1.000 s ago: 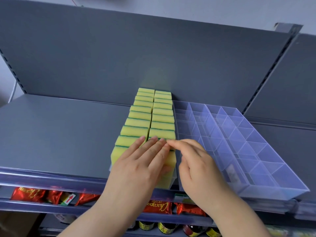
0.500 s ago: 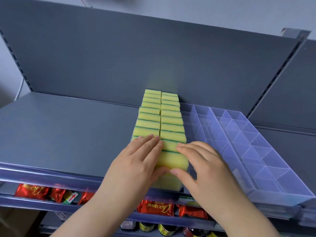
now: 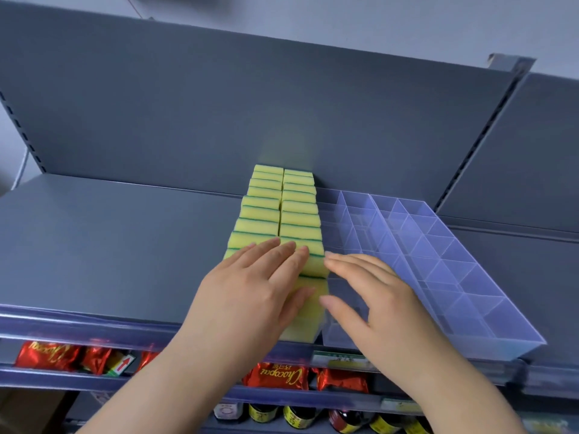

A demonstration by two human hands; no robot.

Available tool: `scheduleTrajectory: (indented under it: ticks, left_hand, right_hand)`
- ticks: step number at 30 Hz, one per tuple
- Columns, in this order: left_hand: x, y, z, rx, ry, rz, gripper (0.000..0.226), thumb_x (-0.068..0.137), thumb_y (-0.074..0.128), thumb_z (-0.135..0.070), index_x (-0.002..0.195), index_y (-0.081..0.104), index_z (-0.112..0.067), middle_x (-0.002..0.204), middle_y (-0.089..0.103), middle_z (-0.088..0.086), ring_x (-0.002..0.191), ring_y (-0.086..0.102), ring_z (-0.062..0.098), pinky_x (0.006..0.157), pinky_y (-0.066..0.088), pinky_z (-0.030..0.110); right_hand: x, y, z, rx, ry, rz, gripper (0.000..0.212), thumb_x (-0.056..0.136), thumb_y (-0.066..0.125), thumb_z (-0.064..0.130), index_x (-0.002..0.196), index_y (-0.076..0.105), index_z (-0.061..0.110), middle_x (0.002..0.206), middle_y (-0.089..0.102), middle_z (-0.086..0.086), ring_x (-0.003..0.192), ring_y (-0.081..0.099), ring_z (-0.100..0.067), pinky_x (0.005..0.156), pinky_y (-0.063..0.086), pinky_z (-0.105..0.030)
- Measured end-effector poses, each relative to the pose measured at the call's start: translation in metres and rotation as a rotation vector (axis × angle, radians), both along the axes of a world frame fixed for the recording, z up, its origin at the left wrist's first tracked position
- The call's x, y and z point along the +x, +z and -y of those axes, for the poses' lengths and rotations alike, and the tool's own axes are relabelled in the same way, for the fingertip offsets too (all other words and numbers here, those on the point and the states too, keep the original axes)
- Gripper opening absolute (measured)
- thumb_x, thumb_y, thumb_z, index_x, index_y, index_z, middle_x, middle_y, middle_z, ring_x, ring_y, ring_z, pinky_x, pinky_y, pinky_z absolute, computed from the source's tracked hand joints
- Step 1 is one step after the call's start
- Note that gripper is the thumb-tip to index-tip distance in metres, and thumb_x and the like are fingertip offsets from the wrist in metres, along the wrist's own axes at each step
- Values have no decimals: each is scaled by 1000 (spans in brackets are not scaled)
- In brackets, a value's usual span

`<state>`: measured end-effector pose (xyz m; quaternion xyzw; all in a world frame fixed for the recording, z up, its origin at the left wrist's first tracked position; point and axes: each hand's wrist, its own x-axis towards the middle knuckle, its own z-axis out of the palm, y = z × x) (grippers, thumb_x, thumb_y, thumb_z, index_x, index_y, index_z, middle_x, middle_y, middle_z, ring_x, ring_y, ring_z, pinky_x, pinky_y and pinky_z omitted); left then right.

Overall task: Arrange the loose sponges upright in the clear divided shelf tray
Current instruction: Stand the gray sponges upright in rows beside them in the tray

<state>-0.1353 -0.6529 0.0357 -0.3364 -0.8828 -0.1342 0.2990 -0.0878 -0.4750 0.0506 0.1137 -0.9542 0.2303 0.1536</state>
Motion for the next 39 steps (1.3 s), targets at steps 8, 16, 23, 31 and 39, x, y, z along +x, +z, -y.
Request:
scheduleTrajectory:
  ticks: [8, 16, 23, 31, 39]
  left_hand:
    - [27, 13, -89, -52, -141, -22, 41, 89, 44, -39, 113, 67, -14, 109, 69, 2, 103, 64, 23, 85, 51, 35]
    - [119, -2, -258, -94, -476, 69, 34, 85, 44, -37, 96, 71, -20, 89, 71, -6, 79, 67, 19, 71, 52, 29]
    - [215, -45, -407, -259, -669, 191, 33, 83, 40, -38, 87, 69, -24, 75, 69, -6, 67, 66, 20, 56, 53, 29]
    - [265, -73, -519, -322, -772, 205, 40, 80, 40, -45, 99, 70, -26, 85, 71, -8, 78, 68, 16, 67, 55, 31]
    - [227, -43, -644, -323, -719, 104, 40, 83, 37, -44, 90, 71, -25, 76, 70, -7, 69, 68, 20, 55, 53, 31]
  right_hand:
    - [56, 1, -81, 56, -221, -69, 59, 86, 32, 65, 132, 47, 30, 130, 32, 30, 123, 22, 14, 105, 21, -15]
    - [199, -21, -223, 60, -564, 48, 48, 90, 41, 54, 132, 48, 31, 138, 39, 22, 129, 29, 3, 107, 23, -15]
    - [339, -63, -342, -5, -855, 241, 39, 92, 47, 41, 130, 48, 30, 138, 42, 17, 126, 37, -2, 98, 26, -13]
    - [408, -87, -427, -102, -995, 350, 48, 94, 42, 44, 140, 36, 31, 148, 30, 14, 135, 25, -5, 106, 22, -20]
    - [383, -64, -549, -19, -1020, 265, 47, 93, 44, 45, 137, 40, 29, 144, 38, 11, 130, 34, -8, 104, 31, -24]
